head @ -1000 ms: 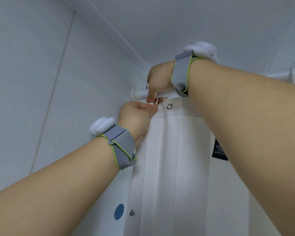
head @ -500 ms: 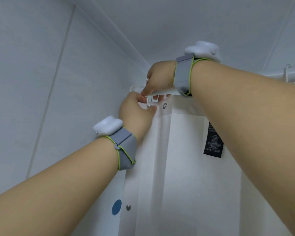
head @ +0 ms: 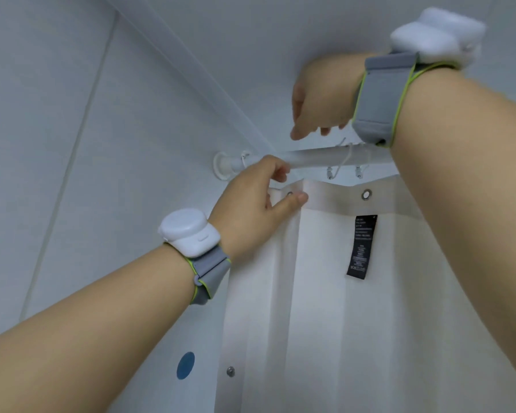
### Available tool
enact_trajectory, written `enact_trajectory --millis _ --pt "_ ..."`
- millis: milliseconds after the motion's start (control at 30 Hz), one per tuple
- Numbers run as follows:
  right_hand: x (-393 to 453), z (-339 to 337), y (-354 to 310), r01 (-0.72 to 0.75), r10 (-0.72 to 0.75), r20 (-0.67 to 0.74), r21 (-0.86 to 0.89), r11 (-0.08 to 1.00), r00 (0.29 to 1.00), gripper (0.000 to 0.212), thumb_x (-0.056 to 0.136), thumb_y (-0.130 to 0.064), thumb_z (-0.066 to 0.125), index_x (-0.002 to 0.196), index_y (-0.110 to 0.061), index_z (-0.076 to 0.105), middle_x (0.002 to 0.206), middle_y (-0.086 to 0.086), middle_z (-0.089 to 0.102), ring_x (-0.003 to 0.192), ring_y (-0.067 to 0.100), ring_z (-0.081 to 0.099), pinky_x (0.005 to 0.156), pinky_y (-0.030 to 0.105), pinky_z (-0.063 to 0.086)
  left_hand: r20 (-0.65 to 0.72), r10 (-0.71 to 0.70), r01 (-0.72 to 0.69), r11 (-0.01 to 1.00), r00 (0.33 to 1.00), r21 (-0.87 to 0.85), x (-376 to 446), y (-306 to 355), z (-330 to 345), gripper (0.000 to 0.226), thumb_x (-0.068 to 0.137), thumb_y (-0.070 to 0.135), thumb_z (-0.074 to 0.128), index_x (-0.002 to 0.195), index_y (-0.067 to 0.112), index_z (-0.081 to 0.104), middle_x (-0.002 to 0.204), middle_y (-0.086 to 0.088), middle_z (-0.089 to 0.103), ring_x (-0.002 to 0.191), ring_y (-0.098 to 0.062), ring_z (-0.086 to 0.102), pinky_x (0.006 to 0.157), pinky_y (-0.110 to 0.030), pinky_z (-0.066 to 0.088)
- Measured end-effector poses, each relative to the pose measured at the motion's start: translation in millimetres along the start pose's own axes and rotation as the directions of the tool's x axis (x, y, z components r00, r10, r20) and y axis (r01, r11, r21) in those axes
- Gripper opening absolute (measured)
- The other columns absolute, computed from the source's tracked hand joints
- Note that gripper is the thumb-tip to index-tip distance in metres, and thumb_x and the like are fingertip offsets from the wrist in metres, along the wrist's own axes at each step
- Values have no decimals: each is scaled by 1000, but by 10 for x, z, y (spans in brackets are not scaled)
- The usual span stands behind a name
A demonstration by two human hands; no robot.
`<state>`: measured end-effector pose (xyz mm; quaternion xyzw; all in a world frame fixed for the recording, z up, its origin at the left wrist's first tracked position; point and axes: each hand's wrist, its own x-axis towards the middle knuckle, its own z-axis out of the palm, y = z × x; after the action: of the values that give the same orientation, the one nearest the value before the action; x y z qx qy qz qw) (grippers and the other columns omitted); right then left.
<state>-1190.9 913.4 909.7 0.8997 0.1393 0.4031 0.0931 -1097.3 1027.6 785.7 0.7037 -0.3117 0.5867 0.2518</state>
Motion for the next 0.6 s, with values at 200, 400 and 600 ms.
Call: enact_trajectory --millis 200,400,600 --pt "-86 177 305 -101 102 63 -15 995 993 43 96 -45 47 89 -6 62 72 5 62 58 18 55 58 25 40 198 -115 105 993 974 59 11 -134 44 44 86 45 62 119 17 50 117 1 55 74 -11 48 78 -33 48" --pt "-42 246 454 -172 73 288 334 927 955 45 91 -46 57 93 -2 67 84 13 75 76 28 74 71 39 59 132 -78 62 990 988 125 60 -161 0 26 82 43 67 96 21 60 88 3 45 82 -14 43 64 -17 29" --pt "-21 329 296 -81 84 177 -24 996 981 51 86 -60 52 72 -12 64 61 -2 72 62 14 70 62 25 50 97 -79 73 995 992 63 57 -112 -27 30 84 32 68 69 12 51 63 6 44 59 -8 40 56 -23 29"
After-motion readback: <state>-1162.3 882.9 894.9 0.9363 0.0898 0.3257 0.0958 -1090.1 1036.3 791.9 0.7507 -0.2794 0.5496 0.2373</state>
